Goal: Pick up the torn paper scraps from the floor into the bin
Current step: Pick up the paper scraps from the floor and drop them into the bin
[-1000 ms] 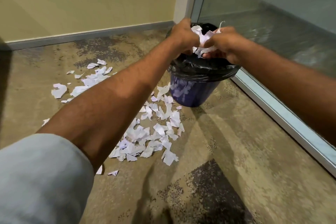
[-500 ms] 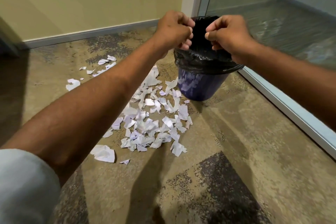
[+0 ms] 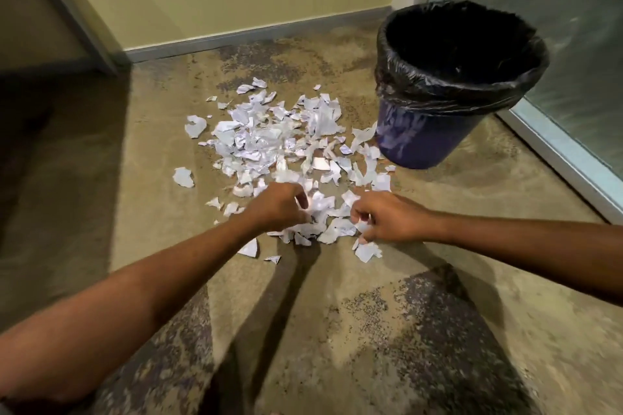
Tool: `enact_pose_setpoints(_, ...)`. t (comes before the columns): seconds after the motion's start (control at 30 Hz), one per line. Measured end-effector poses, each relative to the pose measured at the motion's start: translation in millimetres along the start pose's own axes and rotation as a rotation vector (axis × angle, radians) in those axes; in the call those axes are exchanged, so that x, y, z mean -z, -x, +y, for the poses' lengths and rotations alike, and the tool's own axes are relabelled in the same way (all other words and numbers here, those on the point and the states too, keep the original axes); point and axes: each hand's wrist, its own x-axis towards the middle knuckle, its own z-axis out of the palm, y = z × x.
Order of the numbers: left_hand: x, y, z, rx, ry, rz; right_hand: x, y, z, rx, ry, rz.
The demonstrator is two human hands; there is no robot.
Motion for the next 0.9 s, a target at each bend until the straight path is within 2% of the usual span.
enact_pose_setpoints(0.1, -37, 16, -26, 0.012, -0.173, -0.060, -39, 7, 7, 0.048, 0.179, -0.105)
enact_pose_setpoints(0.2, -59, 26, -38, 0.003, -0.244, -0.090, -62, 10, 7, 0.080, 0.254, -0.102)
enact_pose_setpoints(0.43, -77, 15, -30, -0.019, -0.278, 0.037, -69, 0, 2, 0.148, 0.125, 0.000)
enact_pose_setpoints(0.6, -84, 5, -21, 0.012, -0.250, 0.134, -51, -11, -2, 0.053, 0.020, 0.121)
enact_pose_setpoints(0.73, -81, -3, -17, 0.047, -0.169, 0.123, -36, -29, 1, -0.031, -0.025, 0.246)
enact_pose_setpoints(0.8, -76, -7, -14, 0.052, -0.145, 0.095, -32, -38, 3, -0.073, -0.036, 0.250)
enact_pose_setpoints(0.9, -71, -15, -12, 0.052, -0.136, 0.039, -31, -48, 4, -0.159, 0.010, 0.151)
